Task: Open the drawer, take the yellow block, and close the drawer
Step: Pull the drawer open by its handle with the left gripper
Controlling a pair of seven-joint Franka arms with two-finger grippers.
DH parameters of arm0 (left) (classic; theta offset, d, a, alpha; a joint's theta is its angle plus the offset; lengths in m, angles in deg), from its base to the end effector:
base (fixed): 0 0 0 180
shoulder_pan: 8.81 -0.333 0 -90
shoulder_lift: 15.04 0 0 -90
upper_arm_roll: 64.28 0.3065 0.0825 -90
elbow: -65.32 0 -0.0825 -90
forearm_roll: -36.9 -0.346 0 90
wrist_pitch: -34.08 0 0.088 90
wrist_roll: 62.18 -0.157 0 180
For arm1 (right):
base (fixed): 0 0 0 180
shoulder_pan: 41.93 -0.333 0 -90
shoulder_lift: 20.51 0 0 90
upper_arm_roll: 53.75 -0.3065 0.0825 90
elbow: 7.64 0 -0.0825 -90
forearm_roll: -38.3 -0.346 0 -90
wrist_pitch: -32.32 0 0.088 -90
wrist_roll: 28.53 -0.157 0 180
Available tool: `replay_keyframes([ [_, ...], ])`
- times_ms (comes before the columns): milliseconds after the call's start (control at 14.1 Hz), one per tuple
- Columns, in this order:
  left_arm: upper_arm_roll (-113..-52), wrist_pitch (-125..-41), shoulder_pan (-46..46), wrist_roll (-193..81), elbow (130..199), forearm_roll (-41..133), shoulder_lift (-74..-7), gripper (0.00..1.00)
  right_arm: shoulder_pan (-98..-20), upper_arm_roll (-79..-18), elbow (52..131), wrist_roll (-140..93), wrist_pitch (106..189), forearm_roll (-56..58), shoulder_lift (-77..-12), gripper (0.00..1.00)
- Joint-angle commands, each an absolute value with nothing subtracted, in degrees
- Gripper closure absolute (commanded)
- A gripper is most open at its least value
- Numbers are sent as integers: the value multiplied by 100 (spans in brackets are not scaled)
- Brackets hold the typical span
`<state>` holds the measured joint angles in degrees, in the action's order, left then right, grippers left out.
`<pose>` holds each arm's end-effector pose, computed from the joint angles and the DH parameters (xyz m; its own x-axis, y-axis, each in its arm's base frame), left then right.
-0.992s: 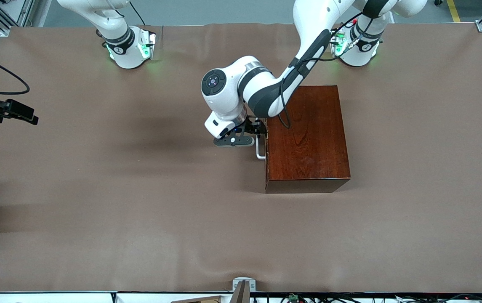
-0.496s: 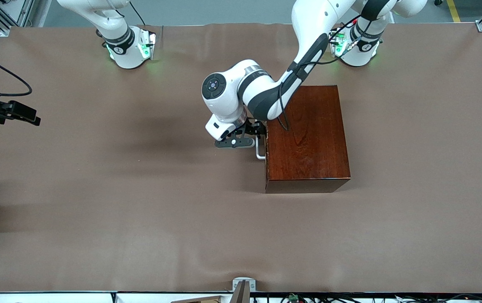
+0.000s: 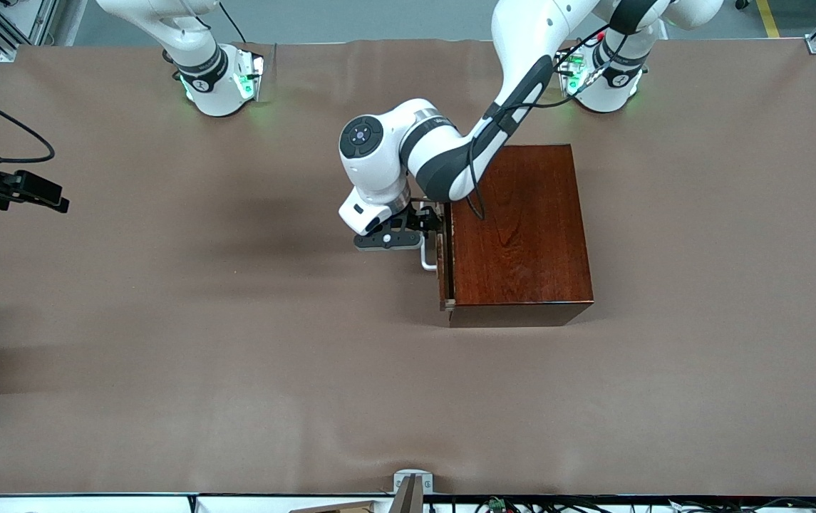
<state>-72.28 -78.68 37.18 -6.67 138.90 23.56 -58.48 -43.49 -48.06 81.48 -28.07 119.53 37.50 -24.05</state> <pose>0.4435 -0.5344 0.2560 0.9978 -0.0394 0.0528 -0.0328 -0.9921 -0.1210 0.5223 -0.0341 0.5357 0.9935 -0.0634 -0.0946 -0.0645 -0.9979 -0.0086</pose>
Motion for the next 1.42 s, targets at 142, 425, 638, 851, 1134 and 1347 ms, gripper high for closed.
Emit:
replay_keyframes([
  [142,-7271,-8299,3874,-435,13739,2302,-6012,0,-4387,-4786,7990,-2879,11916,3707,-2438,0],
  [425,-7289,-8510,3944,-330,13730,2389,-6048,0,-4343,-4786,7972,-2871,11907,3707,-2429,0],
  [638,-7289,-8765,3945,-330,13721,2583,-6074,0,-4360,-4786,7972,-2879,11907,3707,-2429,0],
  [851,-7289,-9037,3953,-321,13721,2749,-6074,0,-4360,-4786,7972,-2879,11889,3707,-2429,0],
  [1134,-7342,-9275,3962,-330,13712,2855,-6074,0,-4360,-4786,7972,-2879,11898,3707,-2429,0],
  [1347,-7351,-9441,4032,-330,13712,2934,-6118,0,-4448,-4794,7981,-2888,11916,3707,-2438,0],
])
